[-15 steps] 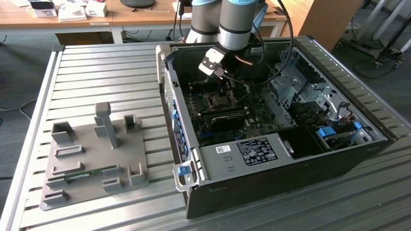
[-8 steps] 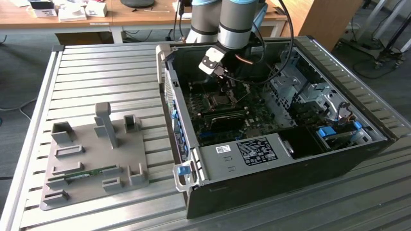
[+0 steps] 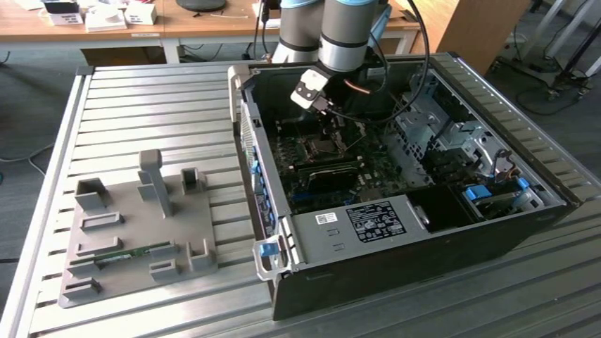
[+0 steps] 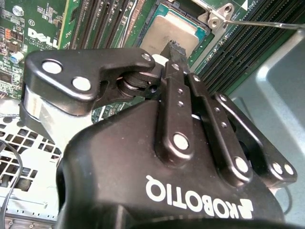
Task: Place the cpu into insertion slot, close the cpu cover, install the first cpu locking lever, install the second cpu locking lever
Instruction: 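Place the cpu into insertion slot, then close the cpu cover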
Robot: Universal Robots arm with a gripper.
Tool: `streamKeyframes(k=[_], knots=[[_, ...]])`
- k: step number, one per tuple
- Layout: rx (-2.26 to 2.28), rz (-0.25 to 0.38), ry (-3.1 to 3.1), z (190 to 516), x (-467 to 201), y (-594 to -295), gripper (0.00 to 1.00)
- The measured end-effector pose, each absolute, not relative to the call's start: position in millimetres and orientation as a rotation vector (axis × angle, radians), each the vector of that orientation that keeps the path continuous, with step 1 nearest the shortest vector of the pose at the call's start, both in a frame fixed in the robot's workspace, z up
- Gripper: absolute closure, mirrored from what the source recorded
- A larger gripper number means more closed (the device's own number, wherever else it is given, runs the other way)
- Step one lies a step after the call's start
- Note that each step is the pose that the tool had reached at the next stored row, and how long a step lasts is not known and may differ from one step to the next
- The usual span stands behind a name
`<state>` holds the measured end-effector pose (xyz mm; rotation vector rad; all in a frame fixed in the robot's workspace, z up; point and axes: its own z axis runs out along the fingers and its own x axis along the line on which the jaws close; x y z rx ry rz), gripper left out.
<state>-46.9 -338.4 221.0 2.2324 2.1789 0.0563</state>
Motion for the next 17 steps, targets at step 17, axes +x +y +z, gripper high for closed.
streamKeyframes(k=[17], knots=[[2.232,0.056,2.179,219.9,-44.8,-340.0,0.89]])
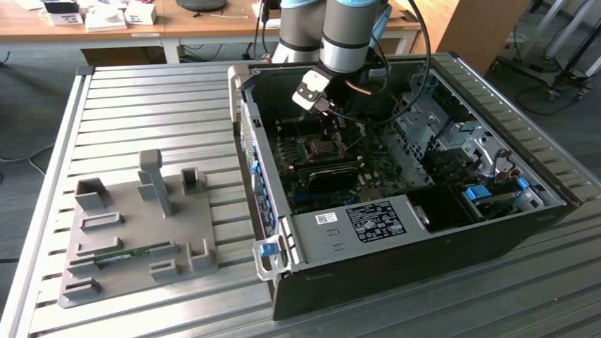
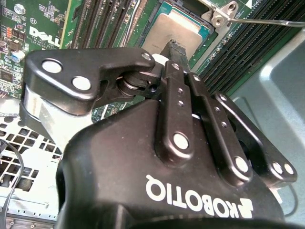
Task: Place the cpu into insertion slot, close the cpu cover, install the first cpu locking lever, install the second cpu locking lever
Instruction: 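Close the cpu cover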
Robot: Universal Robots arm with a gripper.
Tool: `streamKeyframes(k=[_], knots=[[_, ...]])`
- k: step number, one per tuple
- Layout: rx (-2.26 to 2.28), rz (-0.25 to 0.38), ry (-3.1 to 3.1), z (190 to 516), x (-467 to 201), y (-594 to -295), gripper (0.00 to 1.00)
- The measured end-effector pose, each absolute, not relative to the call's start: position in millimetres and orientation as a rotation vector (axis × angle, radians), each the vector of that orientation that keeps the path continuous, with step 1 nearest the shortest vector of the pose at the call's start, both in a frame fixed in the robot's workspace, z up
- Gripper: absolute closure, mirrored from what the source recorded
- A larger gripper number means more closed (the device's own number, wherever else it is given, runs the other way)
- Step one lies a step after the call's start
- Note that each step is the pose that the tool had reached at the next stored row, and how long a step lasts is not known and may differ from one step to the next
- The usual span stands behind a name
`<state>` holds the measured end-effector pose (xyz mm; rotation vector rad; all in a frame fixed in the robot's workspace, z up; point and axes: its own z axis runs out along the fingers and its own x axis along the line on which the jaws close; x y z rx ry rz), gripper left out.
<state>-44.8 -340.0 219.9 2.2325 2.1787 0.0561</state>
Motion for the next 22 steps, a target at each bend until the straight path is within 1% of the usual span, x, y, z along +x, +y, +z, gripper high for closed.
streamKeyframes(k=[14,22], knots=[[2.233,0.056,2.179,232,-45,-340,0.89],[2.233,0.056,2.179,233,-45,-340,0.89]])
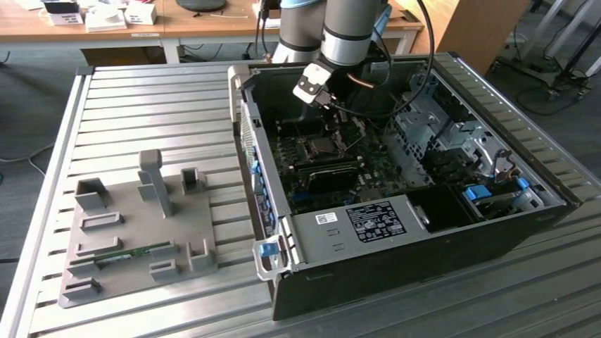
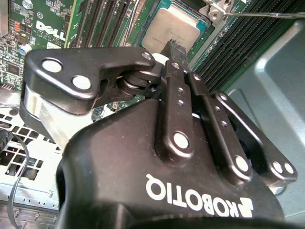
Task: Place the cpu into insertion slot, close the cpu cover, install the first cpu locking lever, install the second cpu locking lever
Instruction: 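Close the cpu cover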
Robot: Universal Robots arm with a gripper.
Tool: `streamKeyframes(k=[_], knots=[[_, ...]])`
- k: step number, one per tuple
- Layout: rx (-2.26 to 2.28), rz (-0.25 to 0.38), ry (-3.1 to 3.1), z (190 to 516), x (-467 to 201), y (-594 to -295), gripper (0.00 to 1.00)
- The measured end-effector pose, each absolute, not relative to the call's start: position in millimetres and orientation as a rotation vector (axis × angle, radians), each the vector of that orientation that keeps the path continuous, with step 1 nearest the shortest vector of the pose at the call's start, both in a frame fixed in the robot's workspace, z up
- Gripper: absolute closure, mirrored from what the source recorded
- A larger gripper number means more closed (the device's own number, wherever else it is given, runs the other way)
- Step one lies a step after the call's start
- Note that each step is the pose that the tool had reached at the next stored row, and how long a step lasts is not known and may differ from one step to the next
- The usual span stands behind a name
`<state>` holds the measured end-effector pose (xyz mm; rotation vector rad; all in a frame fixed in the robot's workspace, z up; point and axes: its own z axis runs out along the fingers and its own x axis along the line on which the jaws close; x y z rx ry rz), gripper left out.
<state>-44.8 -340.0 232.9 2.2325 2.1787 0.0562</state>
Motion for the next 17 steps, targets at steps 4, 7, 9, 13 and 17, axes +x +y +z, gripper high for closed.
streamKeyframes(k=[4,7,9,13,17], knots=[[2.233,0.056,2.179,233.3,-44.8,-340.0,0.89],[2.233,0.056,2.179,233.7,-44.8,-340.0,0.89],[2.233,0.056,2.179,234.0,-44.8,-340.0,0.89],[2.233,0.056,2.179,235.3,-44.9,-340.0,0.89],[2.233,0.056,2.179,238.6,-44.8,-340.0,0.89]])
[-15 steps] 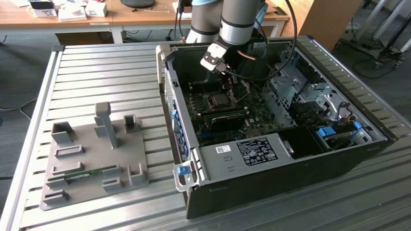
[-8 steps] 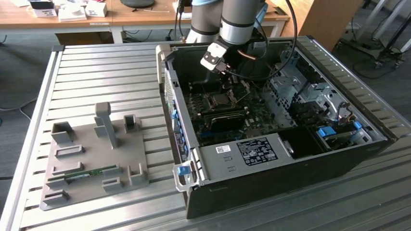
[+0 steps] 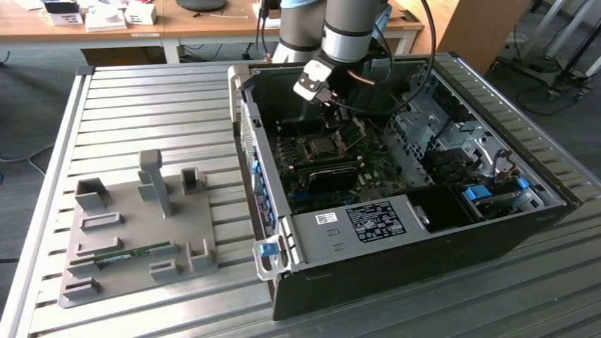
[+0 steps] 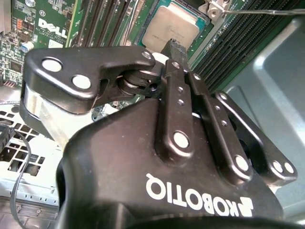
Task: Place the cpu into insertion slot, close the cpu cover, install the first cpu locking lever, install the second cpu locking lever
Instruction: 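Close the cpu cover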
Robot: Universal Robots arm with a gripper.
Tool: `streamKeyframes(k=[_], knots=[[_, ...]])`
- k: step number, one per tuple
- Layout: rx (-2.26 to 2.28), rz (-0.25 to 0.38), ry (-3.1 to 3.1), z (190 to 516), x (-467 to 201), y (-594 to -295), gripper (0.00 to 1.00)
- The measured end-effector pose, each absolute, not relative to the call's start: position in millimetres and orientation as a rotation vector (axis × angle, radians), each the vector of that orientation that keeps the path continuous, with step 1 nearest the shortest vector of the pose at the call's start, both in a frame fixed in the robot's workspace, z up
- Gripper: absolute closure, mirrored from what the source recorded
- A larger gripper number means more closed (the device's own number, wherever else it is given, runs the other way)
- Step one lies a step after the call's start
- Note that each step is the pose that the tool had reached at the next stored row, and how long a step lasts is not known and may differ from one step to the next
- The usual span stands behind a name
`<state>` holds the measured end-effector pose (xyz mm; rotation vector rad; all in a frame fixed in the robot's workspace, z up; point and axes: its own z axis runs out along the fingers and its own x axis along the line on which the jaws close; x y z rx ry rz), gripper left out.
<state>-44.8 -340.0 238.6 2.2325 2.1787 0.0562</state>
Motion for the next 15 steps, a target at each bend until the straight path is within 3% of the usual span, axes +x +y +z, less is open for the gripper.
streamKeyframes(k=[15], knots=[[2.233,0.056,2.179,252,-45,-340,0.89]])
